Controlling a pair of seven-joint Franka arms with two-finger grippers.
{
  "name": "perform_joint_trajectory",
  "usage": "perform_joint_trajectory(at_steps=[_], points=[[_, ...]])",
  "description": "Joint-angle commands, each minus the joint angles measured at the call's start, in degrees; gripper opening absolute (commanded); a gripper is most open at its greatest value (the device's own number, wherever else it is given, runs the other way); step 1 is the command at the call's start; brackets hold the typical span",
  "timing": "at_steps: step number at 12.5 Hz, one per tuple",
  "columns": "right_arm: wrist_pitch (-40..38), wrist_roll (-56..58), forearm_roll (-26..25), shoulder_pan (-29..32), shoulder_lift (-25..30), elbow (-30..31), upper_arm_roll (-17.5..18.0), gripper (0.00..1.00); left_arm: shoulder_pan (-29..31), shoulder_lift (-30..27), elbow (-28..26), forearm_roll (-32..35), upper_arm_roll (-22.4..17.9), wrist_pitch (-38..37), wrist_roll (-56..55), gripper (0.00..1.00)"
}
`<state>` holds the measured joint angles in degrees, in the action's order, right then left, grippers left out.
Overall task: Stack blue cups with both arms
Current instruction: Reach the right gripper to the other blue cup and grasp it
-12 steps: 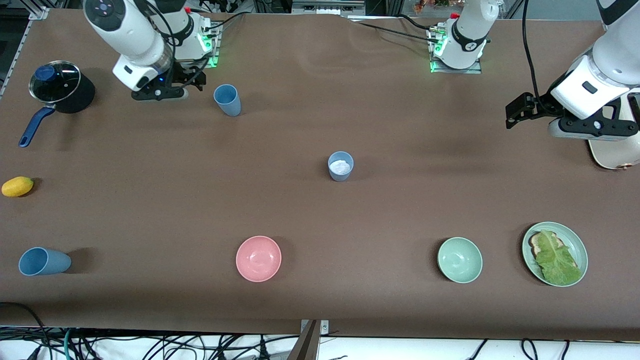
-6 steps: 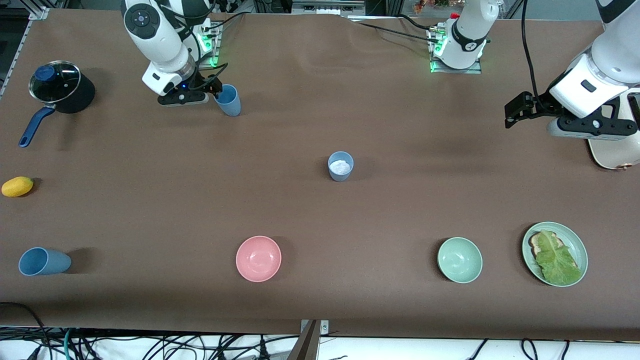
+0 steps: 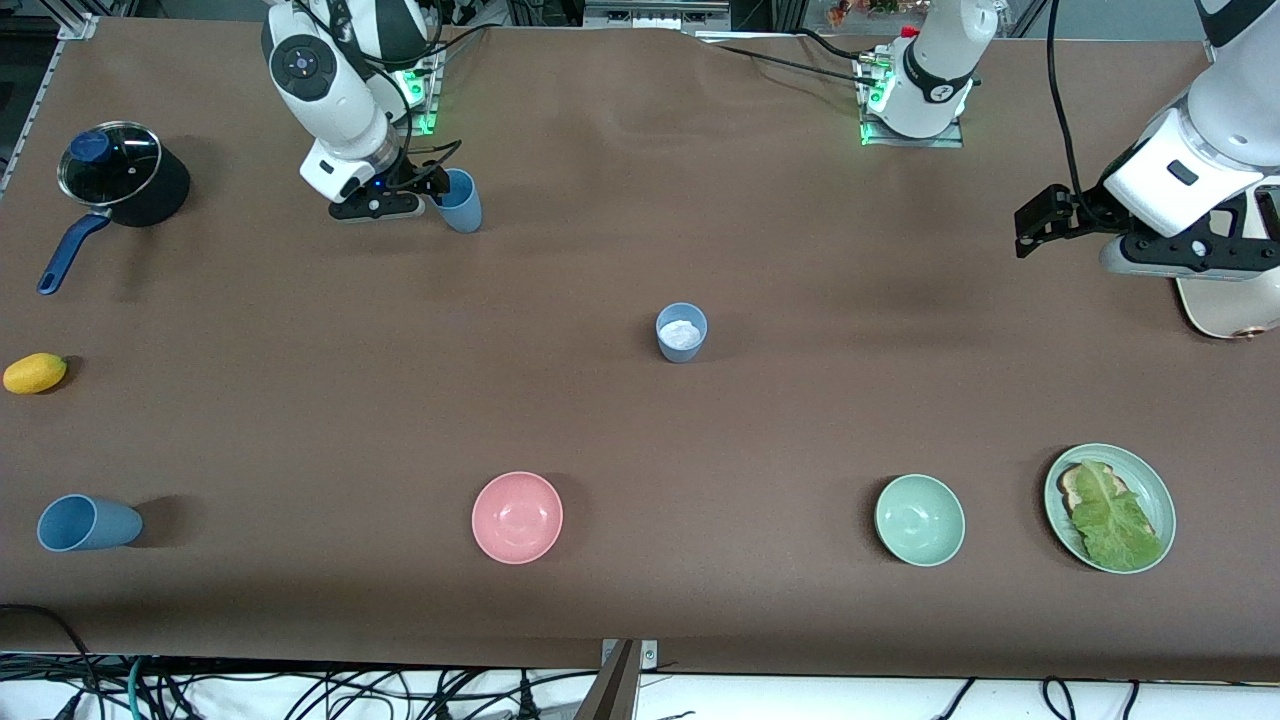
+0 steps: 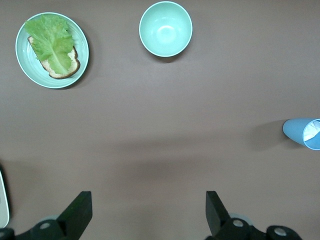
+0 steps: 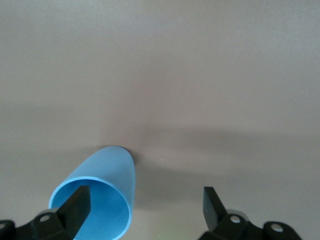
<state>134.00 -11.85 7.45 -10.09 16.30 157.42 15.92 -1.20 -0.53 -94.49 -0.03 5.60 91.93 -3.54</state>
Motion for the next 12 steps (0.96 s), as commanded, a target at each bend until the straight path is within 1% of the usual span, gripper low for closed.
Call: perform_joint_trajectory(at_steps=[1, 4, 6, 9, 10, 12], points=[[1.2, -0.4, 1.2, 0.0, 0.0, 2.4, 0.6, 0.99, -0.4, -0.5, 0.5, 1.1, -0.3, -0.6, 1.2, 1.0], [1.4, -0.4, 1.2, 0.0, -0.5, 2.8, 0.9, 0.99, -0.4, -0.5, 0.6, 1.1, -0.3, -0.5, 1.2, 1.0], [3.0, -0.4, 1.2, -0.7, -2.5, 3.2, 1.0, 0.99, -0.4, -0.5, 0.6, 1.0, -0.3, -0.6, 1.2, 1.0], [5.7, -0.7, 1.7, -1.2, -5.0, 3.1, 2.9, 0.95, -0.4, -0.5, 0.6, 1.0, -0.3, -0.6, 1.1, 1.0], [5.9, -2.4, 1.8, -1.2, -5.4, 3.1, 3.3, 0.95, -0.4, -0.5, 0.6, 1.0, -0.3, -0.6, 1.2, 1.0], [7.8, -4.2, 1.9, -1.2, -6.4, 3.1, 5.5, 0.86, -0.4, -0.5, 0.6, 1.0, -0.3, -0.6, 1.1, 1.0]])
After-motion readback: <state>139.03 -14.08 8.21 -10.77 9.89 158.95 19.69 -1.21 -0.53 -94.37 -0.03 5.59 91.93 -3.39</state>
